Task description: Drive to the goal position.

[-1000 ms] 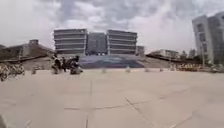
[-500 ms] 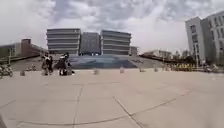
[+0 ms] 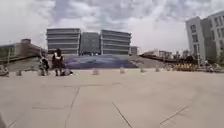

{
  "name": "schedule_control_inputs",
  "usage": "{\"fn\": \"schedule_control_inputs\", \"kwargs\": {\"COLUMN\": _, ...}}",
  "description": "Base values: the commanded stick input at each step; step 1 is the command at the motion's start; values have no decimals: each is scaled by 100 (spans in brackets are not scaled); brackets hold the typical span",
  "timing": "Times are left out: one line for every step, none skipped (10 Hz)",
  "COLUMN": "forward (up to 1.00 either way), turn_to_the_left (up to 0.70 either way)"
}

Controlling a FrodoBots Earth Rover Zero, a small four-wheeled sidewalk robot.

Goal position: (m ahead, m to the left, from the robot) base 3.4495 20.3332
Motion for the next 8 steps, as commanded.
{"fn": "schedule_control_inputs", "kwargs": {"forward": 70, "turn_to_the_left": 0}}
{"fn": "schedule_control_inputs", "kwargs": {"forward": 70, "turn_to_the_left": 0}}
{"fn": "schedule_control_inputs", "kwargs": {"forward": 70, "turn_to_the_left": 0}}
{"fn": "schedule_control_inputs", "kwargs": {"forward": 70, "turn_to_the_left": 0}}
{"fn": "schedule_control_inputs", "kwargs": {"forward": 70, "turn_to_the_left": 0}}
{"fn": "schedule_control_inputs", "kwargs": {"forward": 70, "turn_to_the_left": 0}}
{"fn": "schedule_control_inputs", "kwargs": {"forward": 70, "turn_to_the_left": 0}}
{"fn": "schedule_control_inputs", "kwargs": {"forward": 70, "turn_to_the_left": 0}}
